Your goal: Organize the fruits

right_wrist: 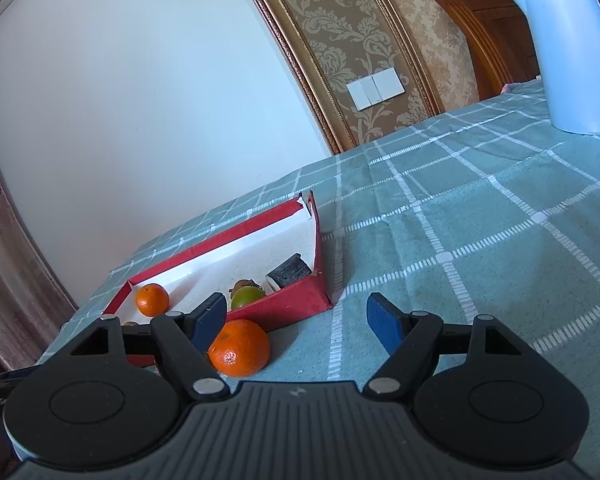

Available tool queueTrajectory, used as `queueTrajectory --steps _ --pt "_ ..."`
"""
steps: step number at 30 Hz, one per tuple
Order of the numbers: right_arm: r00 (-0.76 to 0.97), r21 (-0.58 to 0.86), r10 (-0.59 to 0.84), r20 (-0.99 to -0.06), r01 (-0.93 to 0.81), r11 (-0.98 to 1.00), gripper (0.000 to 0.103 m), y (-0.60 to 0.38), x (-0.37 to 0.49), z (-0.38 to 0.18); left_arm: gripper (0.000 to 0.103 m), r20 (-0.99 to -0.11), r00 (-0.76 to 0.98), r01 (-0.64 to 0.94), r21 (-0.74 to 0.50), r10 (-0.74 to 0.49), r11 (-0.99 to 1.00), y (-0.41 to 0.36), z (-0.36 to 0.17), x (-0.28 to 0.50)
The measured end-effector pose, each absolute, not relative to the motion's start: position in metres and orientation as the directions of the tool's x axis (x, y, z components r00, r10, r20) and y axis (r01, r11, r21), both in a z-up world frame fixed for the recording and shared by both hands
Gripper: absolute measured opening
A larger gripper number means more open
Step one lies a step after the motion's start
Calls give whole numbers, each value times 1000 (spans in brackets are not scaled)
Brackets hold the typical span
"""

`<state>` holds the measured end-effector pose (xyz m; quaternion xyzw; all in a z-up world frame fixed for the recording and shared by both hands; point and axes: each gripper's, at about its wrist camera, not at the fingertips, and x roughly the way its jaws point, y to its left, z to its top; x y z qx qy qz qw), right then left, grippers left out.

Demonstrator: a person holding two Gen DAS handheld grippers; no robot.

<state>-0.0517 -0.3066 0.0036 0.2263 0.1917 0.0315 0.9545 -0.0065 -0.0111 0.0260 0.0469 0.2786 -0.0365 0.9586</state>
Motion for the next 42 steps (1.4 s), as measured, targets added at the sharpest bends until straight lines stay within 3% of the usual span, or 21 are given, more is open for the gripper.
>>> queueTrajectory --steps 9,37,42 --pt "923 456 159 -350 19 890 77 -308 -51 3 101 -620 785 54 94 15 994 -16 2 18" --pt "923 467 157 -350 26 884 77 -310 -52 2 103 -640 768 41 31 -11 999 -9 1 23" --pt "924 467 153 -351 31 884 77 -311 -53 2 99 -636 772 50 26 -22 998 -9 1 21"
